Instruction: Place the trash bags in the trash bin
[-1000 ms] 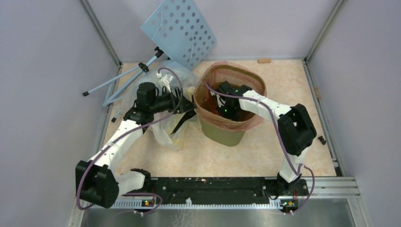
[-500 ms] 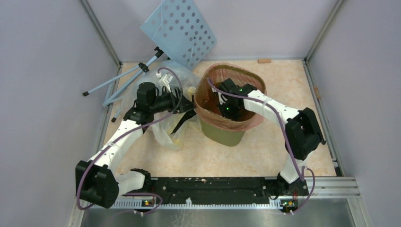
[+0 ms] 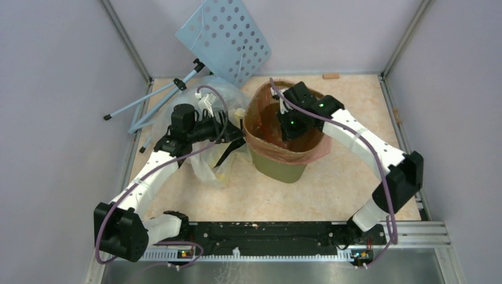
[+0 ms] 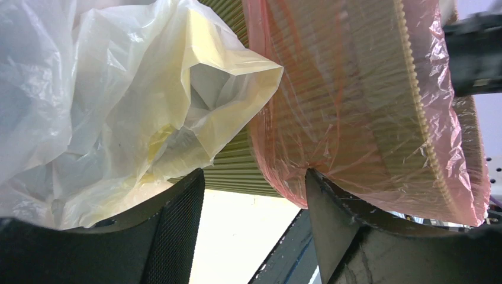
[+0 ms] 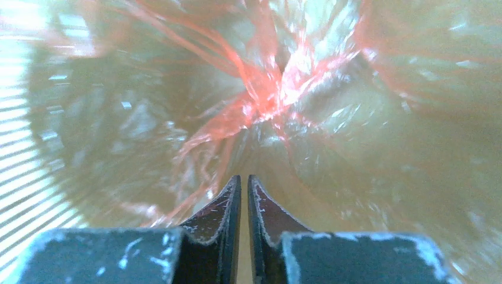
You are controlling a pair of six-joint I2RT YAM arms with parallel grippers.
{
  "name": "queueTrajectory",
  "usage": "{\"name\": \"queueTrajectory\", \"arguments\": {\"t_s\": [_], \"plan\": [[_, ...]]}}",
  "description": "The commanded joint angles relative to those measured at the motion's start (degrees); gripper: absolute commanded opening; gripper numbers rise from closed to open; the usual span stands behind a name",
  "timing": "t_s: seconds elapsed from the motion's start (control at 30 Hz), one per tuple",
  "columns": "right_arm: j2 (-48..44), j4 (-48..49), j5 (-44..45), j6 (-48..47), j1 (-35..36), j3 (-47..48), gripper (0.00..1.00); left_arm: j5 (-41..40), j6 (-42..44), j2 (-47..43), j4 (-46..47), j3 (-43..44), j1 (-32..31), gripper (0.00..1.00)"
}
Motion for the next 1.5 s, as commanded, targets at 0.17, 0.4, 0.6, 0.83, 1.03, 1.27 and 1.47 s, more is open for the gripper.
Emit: {"name": "queueTrajectory", "arguments": {"t_s": [0.17, 0.4, 0.6, 0.83, 1.03, 1.27, 1.47], "plan": [[-15.34, -0.17, -6.56, -11.92, 0.45, 8.54, 0.5, -4.8, 4.63, -6.1, -6.21, 2.99, -0.16, 0.73], [-19.9, 0.01, -17.77, -17.8, 1.34, 9.86, 0.65, -8.42, 7.2, -9.56, -10.13, 3.65, -0.14, 0.76], [-18.0, -3.76, -20.61, -21.21, 5.75, 10.4, 0.62, -9.55, 8.42, -10.62, -12.37, 4.89, -0.16, 0.77], [-13.84, -6.06, -10.99, -21.16, 10.18, 10.97, 0.25, -10.82, 9.61, -10.87, -13.49, 6.11, -0.16, 0.78], [-12.53, -5.51, -1.93, -18.3, 10.19, 11.97, 0.0, -12.23, 10.79, -11.01, -14.36, 6.97, -0.16, 0.78], [-12.97, -2.01, 15.57, -15.21, 8.5, 12.25, 0.0, -13.11, 11.43, -10.65, -14.37, 6.89, -0.11, 0.79], [-9.49, 1.59, 19.37, -13.09, 4.75, 12.76, 0.0, -13.42, 11.31, -10.94, -13.91, 6.01, -0.09, 0.79]]}}
